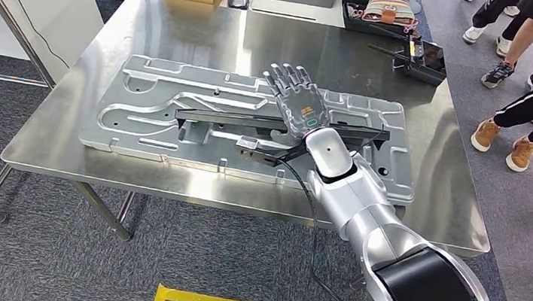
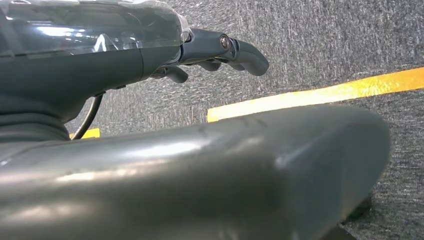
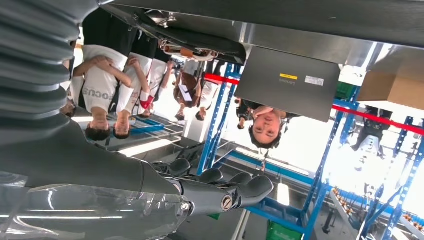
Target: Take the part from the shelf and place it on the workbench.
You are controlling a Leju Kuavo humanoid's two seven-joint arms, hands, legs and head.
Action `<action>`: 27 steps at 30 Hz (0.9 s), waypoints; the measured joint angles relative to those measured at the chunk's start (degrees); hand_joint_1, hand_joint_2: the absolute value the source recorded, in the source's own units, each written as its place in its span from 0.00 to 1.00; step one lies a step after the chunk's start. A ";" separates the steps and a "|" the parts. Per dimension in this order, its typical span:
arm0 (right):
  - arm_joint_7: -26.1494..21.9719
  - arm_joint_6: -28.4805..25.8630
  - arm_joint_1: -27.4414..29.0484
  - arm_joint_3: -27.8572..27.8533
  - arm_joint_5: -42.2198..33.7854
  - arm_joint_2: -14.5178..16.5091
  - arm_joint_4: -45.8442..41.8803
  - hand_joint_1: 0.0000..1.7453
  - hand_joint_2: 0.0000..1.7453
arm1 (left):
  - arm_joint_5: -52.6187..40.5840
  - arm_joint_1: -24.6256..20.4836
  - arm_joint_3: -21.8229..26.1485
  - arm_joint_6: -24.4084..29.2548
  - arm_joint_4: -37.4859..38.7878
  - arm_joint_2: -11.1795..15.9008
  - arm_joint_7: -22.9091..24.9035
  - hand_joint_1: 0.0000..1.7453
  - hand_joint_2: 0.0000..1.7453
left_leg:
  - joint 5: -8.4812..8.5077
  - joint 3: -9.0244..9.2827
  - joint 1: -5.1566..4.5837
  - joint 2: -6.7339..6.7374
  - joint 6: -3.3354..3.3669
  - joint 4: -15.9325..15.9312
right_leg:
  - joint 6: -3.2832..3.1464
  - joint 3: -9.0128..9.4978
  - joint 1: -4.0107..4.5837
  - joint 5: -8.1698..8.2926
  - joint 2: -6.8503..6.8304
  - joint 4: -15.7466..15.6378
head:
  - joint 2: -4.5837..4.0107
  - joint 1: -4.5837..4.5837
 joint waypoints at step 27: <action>-6.03 -0.53 -2.09 -6.10 -5.06 0.93 -3.45 0.00 0.00 | 0.20 -0.19 0.89 -1.79 0.00 0.00 8.54 0.00 0.00 | -0.01 0.02 -0.11 -0.01 0.02 0.05 | 0.04 0.07 -0.10 0.02 -0.01 -0.03 | -0.01 0.01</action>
